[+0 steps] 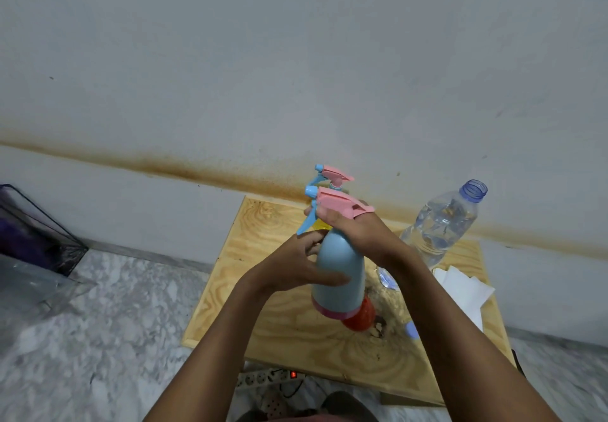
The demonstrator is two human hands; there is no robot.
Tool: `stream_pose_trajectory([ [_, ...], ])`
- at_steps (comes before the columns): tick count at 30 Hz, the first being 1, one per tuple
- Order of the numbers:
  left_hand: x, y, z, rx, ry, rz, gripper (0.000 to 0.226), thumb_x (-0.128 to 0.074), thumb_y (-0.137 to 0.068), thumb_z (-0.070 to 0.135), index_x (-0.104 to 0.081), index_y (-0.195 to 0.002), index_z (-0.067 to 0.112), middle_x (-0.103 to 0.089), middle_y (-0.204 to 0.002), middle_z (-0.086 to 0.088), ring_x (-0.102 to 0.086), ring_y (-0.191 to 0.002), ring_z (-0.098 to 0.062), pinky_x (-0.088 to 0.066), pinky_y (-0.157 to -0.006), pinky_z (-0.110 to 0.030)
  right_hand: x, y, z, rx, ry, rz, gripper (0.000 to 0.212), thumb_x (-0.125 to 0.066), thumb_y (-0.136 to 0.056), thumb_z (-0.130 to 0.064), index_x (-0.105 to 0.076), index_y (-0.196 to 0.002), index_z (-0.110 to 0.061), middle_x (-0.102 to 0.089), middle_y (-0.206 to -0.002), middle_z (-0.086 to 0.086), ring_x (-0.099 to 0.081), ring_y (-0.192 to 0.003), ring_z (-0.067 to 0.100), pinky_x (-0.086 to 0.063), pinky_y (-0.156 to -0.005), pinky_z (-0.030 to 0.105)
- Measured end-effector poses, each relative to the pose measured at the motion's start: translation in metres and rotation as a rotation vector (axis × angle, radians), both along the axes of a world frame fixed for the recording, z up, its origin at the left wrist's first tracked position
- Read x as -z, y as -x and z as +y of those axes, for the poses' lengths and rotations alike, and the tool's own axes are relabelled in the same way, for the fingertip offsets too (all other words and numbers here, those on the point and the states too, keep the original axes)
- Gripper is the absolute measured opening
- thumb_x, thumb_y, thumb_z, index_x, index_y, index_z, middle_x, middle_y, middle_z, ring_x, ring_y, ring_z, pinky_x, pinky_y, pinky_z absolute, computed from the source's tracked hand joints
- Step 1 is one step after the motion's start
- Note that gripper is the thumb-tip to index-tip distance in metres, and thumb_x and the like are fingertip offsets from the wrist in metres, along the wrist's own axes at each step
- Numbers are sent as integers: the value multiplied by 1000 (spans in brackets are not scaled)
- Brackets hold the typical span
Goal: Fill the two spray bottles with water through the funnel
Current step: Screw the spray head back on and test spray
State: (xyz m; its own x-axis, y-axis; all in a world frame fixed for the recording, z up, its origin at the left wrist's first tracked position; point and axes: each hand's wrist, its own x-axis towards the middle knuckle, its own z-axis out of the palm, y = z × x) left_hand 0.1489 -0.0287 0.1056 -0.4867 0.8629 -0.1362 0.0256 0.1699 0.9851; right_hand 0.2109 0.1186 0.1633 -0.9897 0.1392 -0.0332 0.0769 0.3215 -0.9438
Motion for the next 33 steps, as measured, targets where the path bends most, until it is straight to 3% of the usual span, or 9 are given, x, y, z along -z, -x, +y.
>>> stream_pose_trajectory([
  [3,16,9,-17,4,-2,-118,65,-85,-72,9,-57,-128,27,-68,-121,-5,-65,-114,-17,-56,-93,-40,11,0,-1,67,69,10,19,-54,-97,-41,-68,-110,-40,-69,-104,-21,-63,-99,1,-47,-93,30],
  [5,35,19,-33,-144,66,-199,76,-93,-60,30,-55,-126,35,-68,-118,-5,-65,-114,-16,-55,-94,-37,19,0,1,89,145,22,22,-50,-102,-31,-65,-117,-31,-71,-114,-13,-68,-99,13,-52,-95,38],
  [8,76,30,-50,-507,296,-46,72,-90,-64,40,-59,-126,25,-65,-116,0,-62,-110,-16,-51,-81,-25,31,4,3,120,172,-10,25,-50,-102,-28,-61,-125,-23,-70,-121,-9,-72,-89,27,-54,-91,38],
  [10,104,36,-55,-682,456,125,64,-85,-73,35,-59,-129,18,-60,-125,-7,-58,-113,-21,-48,-86,-30,45,10,5,143,138,-80,25,-54,-100,-30,-65,-120,-18,-73,-113,-4,-71,-85,34,-57,-85,42],
  [13,138,43,-57,-636,680,252,75,-82,-74,44,-52,-136,13,-51,-138,-14,-50,-126,-29,-43,-100,-38,62,20,7,99,53,-204,26,-55,-99,-33,-70,-111,-16,-73,-103,5,-70,-68,29,-57,-72,38],
  [17,165,47,-54,-538,934,386,84,-74,-67,67,-47,-129,18,-47,-134,-15,-43,-124,-36,-41,-97,-45,77,33,6,12,-20,-379,26,-52,-99,-40,-63,-118,-24,-71,-102,7,-69,-55,16,-57,-59,27],
  [21,173,45,-51,-536,983,413,89,-75,-63,69,-41,-130,21,-31,-142,-11,-31,-128,-37,-34,-104,-50,94,49,6,-73,-42,-480,23,-51,-98,-45,-62,-114,-32,-70,-103,10,-74,-76,27,-62,-68,42],
  [28,179,47,-49,-516,1009,453,92,-74,-63,71,-41,-132,21,-27,-144,-11,-29,-127,-37,-31,-106,-49,103,72,4,-135,-72,-595,41,-48,-99,-50,-62,-120,-17,-67,-102,9,-65,-59,15,-55,-53,27],
  [33,180,48,-47,-528,1017,446,91,-75,-62,71,-42,-130,21,-28,-143,-9,-29,-127,-36,-33,-105,-49,115,75,7,-171,-109,-544,26,-55,-96,-46,-64,-116,-31,-69,-97,12,-64,-49,7,-51,-53,20],
])
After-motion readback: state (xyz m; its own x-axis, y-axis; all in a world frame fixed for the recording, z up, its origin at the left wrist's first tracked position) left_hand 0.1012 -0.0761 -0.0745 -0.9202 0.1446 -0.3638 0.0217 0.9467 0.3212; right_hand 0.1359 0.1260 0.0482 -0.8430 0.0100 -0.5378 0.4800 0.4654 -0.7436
